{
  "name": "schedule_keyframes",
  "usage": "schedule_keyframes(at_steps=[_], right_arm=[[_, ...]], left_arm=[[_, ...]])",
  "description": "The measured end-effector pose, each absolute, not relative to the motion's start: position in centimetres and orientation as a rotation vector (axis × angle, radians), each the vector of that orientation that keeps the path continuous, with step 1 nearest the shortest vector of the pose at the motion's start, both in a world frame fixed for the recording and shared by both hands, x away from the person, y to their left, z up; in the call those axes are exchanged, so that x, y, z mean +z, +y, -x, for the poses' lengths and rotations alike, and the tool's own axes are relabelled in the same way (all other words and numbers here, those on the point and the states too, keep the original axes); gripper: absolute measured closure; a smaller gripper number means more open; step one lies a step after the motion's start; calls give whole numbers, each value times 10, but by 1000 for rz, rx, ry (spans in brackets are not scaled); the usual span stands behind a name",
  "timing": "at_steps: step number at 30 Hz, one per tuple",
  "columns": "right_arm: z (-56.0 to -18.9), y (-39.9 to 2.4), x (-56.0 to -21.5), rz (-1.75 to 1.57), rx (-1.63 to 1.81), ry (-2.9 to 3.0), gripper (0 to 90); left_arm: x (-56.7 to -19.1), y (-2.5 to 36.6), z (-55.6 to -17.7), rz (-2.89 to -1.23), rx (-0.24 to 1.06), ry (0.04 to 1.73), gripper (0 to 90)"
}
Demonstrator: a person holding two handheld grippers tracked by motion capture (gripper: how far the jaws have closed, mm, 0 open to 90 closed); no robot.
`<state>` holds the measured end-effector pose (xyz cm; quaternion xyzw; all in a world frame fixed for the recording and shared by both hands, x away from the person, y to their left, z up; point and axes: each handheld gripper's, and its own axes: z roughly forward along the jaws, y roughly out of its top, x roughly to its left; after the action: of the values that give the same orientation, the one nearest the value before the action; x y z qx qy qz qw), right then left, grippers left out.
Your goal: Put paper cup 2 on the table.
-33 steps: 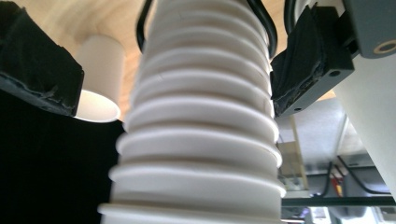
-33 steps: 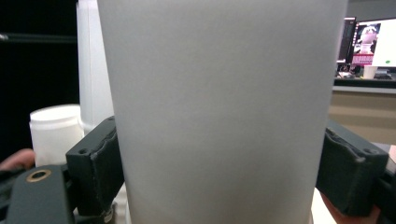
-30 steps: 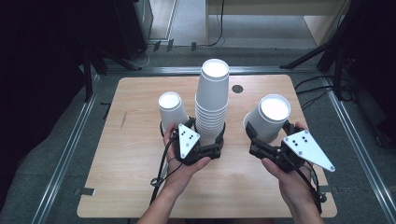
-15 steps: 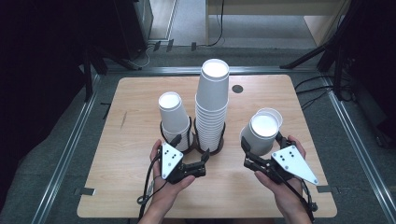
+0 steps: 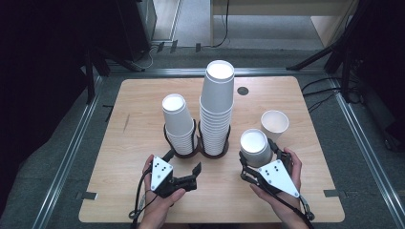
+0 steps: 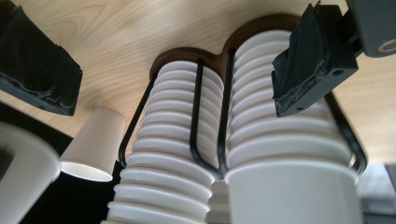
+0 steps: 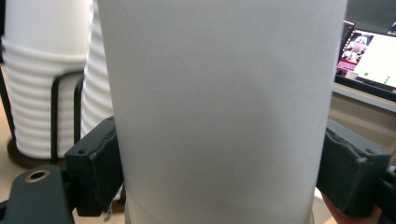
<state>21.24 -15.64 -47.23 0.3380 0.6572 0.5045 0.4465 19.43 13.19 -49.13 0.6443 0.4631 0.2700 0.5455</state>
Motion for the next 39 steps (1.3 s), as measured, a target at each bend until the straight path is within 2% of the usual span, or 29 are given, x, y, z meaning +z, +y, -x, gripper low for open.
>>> schedule_keyframes(at_steps=[6,25,39], right_arm=[[-212,-147,-493,-782,1148,1662,135],[-200,-120,-524,-397,853,1637,133],[-195,-103,-540,-252,763,1654,133]], left_arm=[[-494,128,-192,-1568,607,1064,19],[-485,119,-188,-1577,336,977,19],[-484,112,-187,-1592,266,936,19]])
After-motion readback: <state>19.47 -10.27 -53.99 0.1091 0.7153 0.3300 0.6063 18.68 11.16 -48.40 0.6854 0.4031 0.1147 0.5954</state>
